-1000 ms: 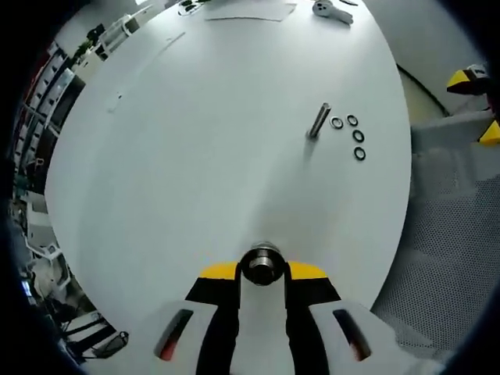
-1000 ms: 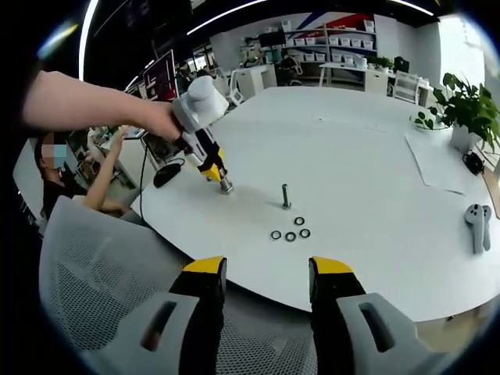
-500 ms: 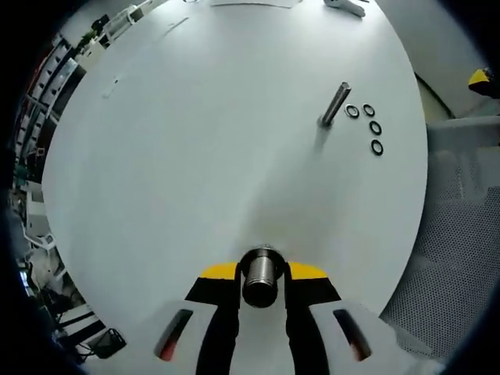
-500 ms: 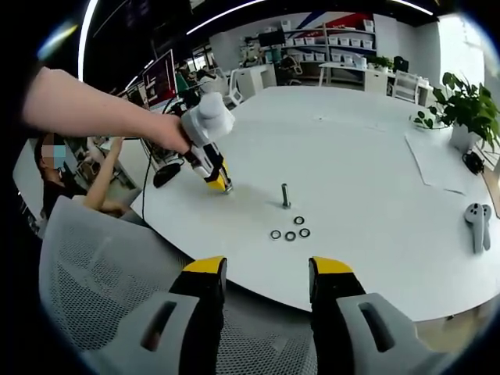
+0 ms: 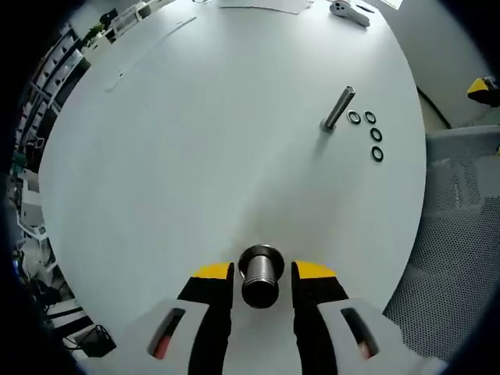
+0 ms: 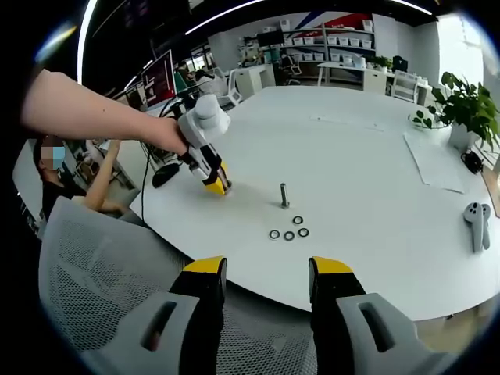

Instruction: Place the washer onto the threaded stud by aligning its center hole with the stud, sliding it down to the base, and recovering from edge contact or off-axis alignment until the washer reaches the visible bottom stop.

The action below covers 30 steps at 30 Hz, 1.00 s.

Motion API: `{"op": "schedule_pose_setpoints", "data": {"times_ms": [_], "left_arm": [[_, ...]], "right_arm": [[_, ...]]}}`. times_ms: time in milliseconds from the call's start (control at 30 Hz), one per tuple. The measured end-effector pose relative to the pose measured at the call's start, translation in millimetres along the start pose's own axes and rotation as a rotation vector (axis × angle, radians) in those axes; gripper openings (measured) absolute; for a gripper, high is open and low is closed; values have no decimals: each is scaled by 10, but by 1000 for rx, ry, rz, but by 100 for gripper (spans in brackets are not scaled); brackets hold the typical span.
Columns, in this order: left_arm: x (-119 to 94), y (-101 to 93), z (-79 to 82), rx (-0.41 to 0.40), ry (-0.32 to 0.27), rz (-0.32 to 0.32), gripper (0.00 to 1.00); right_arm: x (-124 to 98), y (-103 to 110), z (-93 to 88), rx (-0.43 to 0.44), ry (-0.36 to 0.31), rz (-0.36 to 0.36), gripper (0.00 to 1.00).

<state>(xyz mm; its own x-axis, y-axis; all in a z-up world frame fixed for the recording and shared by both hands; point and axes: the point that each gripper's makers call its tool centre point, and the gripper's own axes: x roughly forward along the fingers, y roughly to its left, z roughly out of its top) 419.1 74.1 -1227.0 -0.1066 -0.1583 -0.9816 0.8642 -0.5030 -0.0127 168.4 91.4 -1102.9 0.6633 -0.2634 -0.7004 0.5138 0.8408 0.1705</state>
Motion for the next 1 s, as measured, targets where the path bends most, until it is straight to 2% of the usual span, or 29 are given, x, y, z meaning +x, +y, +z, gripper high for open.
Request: {"op": "schedule_pose_setpoints", "data": {"times_ms": [67,200,333,433,567,700,767,933,1000], "left_arm": [[-25,-34,-5,-2,-10,-23,29],[-149,7,-46,13,-26,-25,29],[-199,176,-309,-25,1,-21,29],[-169,380,-617,-158,20,2,28],[-177,581,-791,-238,4,50,27],[-145,559,-805,-243,5,42,28],[-109,614,-827,-243,3,46,28],[-63,597,-693,-234,-24,54,29],[-46,591,-644,-207,-34,70,29]], "right_arm": [[0,-1,0,-1,0,-1,45],[-4,-11,-2,0,0,-2,45],[4,-23,-3,1,0,-4,45],[4,-32,-2,3,-2,-5,45],[4,-38,-9,1,1,-8,45],[7,-44,-15,1,4,-11,45],[7,-47,-19,2,5,-13,45],[11,-41,-28,-2,11,-12,45],[12,-45,-33,-4,12,-13,45]]}}
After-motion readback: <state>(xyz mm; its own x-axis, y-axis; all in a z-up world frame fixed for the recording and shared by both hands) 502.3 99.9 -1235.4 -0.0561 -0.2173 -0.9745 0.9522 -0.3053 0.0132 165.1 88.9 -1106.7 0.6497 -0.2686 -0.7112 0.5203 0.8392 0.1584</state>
